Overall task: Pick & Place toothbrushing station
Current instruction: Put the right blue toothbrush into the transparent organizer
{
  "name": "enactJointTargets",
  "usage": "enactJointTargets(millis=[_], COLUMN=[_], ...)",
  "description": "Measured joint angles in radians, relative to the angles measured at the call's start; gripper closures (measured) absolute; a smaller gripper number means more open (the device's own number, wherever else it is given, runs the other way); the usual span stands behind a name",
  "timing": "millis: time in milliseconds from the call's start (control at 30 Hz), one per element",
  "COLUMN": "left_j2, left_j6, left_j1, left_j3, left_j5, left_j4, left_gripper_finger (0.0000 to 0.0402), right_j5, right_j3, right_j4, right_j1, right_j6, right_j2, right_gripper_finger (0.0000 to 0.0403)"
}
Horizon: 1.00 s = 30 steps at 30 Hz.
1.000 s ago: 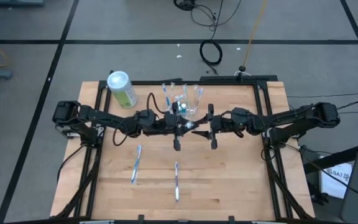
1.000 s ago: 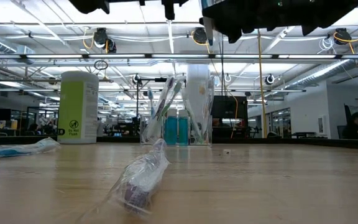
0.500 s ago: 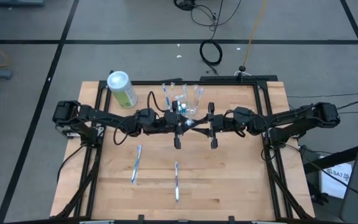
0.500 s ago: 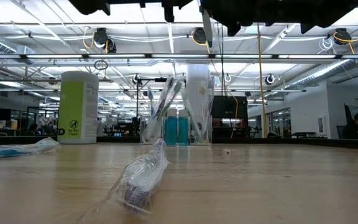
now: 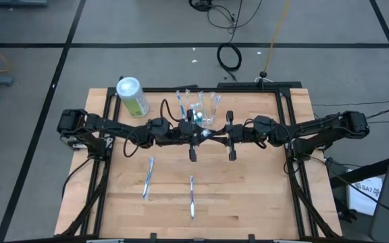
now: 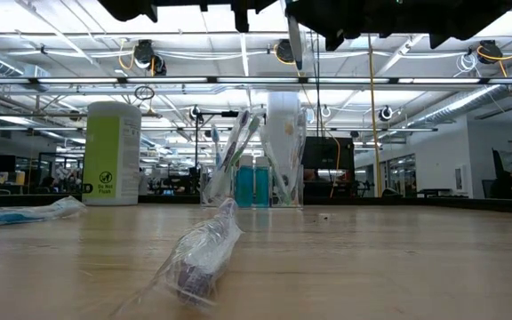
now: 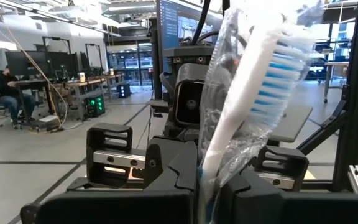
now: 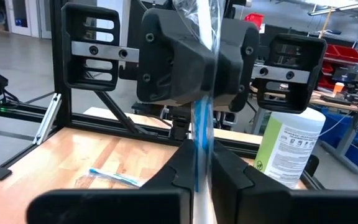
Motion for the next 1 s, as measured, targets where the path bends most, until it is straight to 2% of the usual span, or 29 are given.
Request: enactJointTargets(millis=[100,267,400,667,1000], left_j2=[0.0,0.0,0.0,-0.001,-0.072], left_j6=[-0.001,-0.008,-0.008,-0.034,-0.027], left_j1=[0.0,0.001,0.001,0.001,-0.003], left_j3=[0.0,0.0,-0.001,-0.001,-0.003], left_j5=[0.0,-0.001,-0.001,-0.064,-0.149], left_j4=[0.0,-0.002,-0.003,-0.009,-0.184], left_gripper_finger=[0.0386,0.0341,0.0323,0.0319,0.0319], right_j5=[0.002,0.003,0.005,0.034,0.057], right_j3=[0.0,0.0,0.0,0.0,0.0], right_j4=[0.0,0.0,0.0,0.0,-0.002], right_j1=[0.0,0.0,-0.002,-0.002,-0.028], right_j6=[0.003,-0.004,-0.002,0.003,0.011], right_j2=[0.0,0.0,0.0,0.0,0.0], right_gripper_finger=[0.0389,0.0389,0.0389,0.0389,0.0389])
